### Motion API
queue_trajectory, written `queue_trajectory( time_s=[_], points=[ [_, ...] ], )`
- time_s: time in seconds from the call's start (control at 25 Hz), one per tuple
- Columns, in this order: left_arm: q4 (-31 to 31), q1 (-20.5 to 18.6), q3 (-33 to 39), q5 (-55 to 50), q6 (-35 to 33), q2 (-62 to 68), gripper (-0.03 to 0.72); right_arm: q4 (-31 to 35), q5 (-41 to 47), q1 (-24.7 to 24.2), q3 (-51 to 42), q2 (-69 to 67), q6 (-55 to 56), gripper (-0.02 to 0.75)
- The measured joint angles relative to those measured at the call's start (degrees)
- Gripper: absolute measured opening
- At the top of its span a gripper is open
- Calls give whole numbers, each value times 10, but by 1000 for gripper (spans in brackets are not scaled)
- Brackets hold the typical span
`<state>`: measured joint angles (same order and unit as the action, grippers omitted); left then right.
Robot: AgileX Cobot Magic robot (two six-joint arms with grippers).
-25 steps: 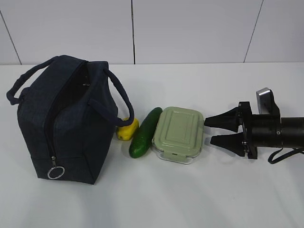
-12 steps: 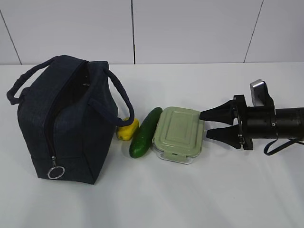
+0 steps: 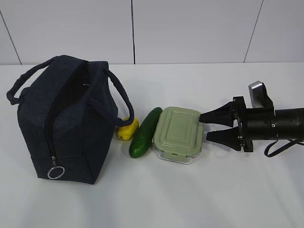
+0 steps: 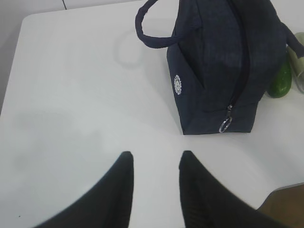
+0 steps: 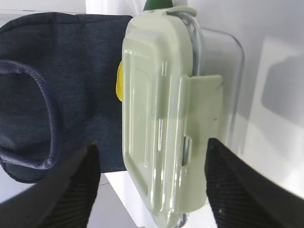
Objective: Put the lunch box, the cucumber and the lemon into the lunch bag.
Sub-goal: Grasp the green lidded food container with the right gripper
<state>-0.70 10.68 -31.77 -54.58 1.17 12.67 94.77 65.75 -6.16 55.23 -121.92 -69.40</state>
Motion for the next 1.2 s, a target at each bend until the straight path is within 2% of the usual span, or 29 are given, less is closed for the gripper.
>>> queue_trajectory(
  time_s=[0.88, 1.2],
  points=[
    [-7, 0, 0, 0, 0, 0, 236, 9, -32, 17, 1, -2, 18, 523],
    [-9, 0, 0, 1, 0, 0, 236, 18, -32, 40, 17, -22, 36, 523]
  ],
)
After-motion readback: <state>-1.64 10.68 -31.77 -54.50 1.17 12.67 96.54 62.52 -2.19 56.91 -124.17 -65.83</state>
